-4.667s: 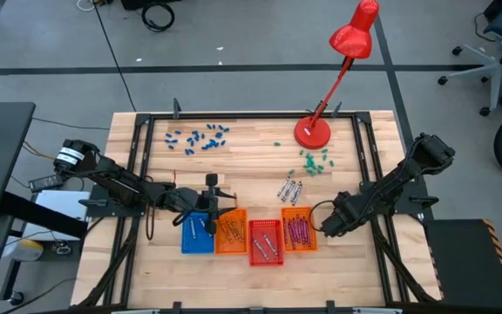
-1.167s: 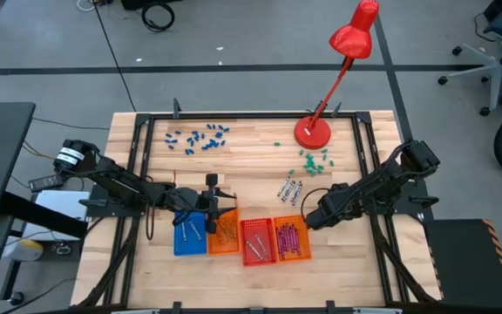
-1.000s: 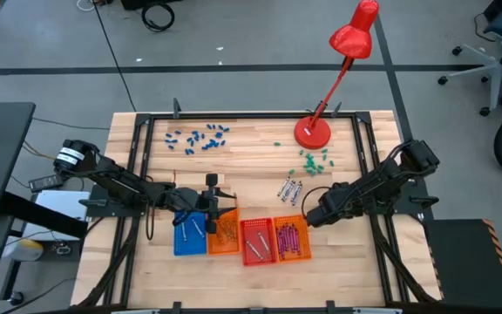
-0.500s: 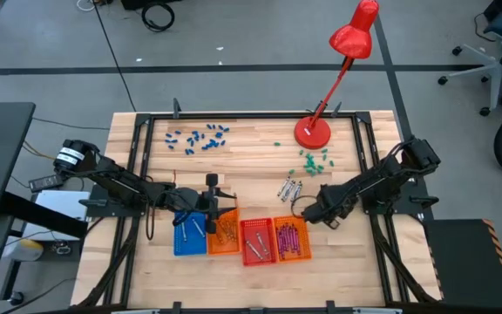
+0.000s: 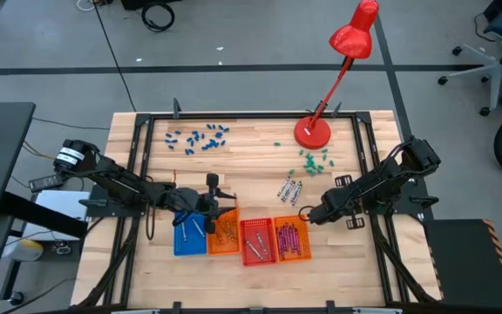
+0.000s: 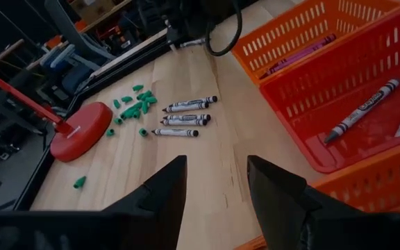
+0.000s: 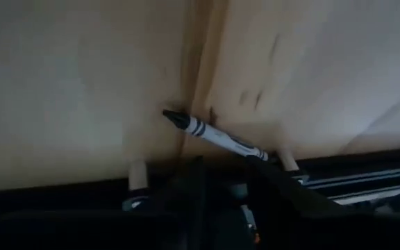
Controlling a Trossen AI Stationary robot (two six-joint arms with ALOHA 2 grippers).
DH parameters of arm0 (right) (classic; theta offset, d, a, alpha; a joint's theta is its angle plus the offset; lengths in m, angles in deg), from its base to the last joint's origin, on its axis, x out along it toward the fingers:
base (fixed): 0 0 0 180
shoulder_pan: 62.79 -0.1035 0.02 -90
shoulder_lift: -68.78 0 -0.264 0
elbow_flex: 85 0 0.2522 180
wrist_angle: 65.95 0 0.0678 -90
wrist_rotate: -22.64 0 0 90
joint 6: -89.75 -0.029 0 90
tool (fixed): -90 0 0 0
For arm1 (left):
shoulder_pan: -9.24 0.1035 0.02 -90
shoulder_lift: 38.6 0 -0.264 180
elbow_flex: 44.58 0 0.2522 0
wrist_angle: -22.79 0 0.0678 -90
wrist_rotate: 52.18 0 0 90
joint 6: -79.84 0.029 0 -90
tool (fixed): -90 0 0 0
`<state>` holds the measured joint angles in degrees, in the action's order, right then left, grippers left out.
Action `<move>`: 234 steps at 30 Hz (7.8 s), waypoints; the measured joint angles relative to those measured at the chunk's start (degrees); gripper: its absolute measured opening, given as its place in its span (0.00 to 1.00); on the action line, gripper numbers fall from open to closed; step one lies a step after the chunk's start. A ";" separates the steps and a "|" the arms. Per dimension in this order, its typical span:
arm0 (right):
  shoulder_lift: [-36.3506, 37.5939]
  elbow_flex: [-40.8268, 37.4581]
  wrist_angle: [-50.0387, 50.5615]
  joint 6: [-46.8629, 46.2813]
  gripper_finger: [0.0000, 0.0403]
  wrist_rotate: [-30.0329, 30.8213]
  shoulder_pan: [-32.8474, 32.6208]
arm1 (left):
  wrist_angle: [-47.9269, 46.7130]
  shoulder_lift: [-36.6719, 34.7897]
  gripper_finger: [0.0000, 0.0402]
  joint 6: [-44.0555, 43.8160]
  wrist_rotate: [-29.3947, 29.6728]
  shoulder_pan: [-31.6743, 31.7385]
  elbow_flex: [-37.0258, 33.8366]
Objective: Sort crayons
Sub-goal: Put the black crayon into the blue bin
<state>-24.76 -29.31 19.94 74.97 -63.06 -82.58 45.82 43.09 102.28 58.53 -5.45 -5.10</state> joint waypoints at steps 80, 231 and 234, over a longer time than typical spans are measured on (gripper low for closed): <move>0.85 1.57 -0.84 1.04 0.41 5.46 4.39 | 5.09 0.00 0.41 -5.31 0.00 0.17 0.04; -3.48 0.38 -7.81 -67.44 0.03 -7.01 19.94 | -6.56 0.00 0.41 -6.60 0.02 -5.17 0.00; -3.48 4.02 -7.99 -59.54 0.02 0.93 19.73 | -6.54 0.00 0.41 -6.60 0.02 -5.17 0.00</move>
<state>-28.24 -25.29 11.95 15.42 -62.13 -62.84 39.28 43.09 95.68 58.55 -10.62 -5.10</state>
